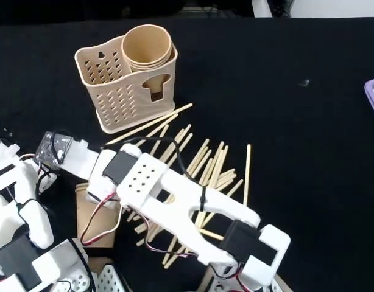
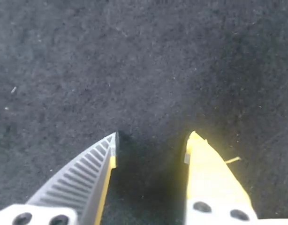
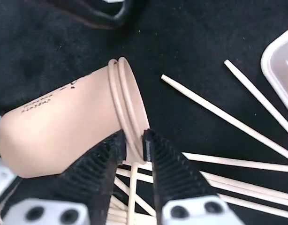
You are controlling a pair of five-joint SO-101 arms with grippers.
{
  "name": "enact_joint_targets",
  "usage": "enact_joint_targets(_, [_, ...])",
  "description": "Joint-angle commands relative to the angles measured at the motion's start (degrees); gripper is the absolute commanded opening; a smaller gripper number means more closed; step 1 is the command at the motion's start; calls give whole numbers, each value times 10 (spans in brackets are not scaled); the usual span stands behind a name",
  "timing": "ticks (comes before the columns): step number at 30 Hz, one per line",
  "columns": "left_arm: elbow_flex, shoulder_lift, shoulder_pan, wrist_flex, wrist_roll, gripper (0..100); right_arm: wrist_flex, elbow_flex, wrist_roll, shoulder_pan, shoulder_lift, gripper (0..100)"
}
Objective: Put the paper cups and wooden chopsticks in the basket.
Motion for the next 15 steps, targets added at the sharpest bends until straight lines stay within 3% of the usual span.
enact_joint_targets(1, [-24, 1, -14, 1, 6, 238, 22, -14, -29, -7, -7, 18])
enact_joint_targets(10, [-24, 1, -14, 1, 6, 238, 96, -7, -30, -4, -109, 11])
enact_joint_targets(15, [-24, 1, -14, 1, 6, 238, 138, -7, -30, 59, -210, 11])
